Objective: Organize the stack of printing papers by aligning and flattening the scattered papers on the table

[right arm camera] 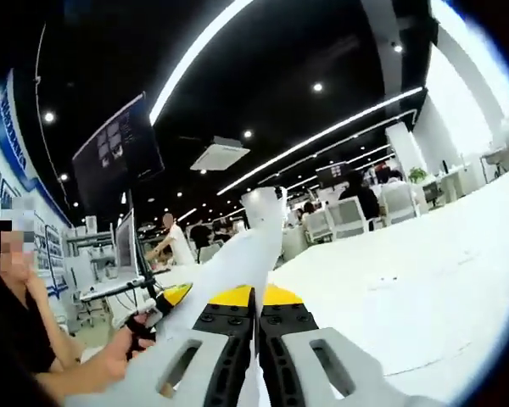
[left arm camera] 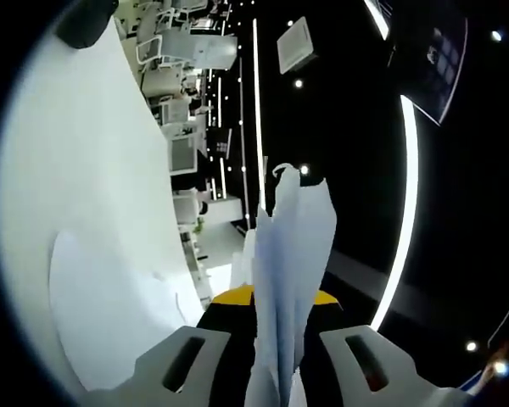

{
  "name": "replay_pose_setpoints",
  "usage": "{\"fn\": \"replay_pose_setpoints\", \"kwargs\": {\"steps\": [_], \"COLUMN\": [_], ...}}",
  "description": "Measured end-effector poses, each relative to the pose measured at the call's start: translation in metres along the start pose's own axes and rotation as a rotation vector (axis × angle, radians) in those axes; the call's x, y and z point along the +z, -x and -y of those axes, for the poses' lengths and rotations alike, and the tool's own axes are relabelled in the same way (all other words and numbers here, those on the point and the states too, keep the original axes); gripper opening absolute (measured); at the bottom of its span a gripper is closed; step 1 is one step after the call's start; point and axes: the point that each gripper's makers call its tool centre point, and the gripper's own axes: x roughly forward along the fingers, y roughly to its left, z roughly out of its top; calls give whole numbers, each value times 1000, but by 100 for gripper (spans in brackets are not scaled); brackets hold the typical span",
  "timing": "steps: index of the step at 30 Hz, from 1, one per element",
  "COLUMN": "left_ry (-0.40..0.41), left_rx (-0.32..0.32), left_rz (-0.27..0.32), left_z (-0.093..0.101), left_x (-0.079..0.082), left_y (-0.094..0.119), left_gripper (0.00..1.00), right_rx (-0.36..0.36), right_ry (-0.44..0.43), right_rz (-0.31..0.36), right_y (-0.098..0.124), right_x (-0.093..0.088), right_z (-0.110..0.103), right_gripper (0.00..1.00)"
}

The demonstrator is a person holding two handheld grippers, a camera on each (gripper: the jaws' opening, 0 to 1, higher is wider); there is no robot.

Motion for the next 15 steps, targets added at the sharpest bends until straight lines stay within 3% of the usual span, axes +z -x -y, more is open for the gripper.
{"fn": "replay_pose_setpoints", "kwargs": {"steps": [4,8,15], "left_ry": [-3,-4,-6], "left_rx": [-3,1,-3], "left_rz": [1,3,3], "left_z": [1,0,2], "left_x": [0,-1,-1], "left_y": [0,0,0], "left_gripper": [19,18,18], "right_rx": [-36,-61,-78], "right_ry": [-152,-218,-241], "right_rz": [19,17,3], "right_y": [12,20,26], "right_x": [-9,-23,-38], "right_z": [4,5,2], "right_gripper": [0,0,0]}}
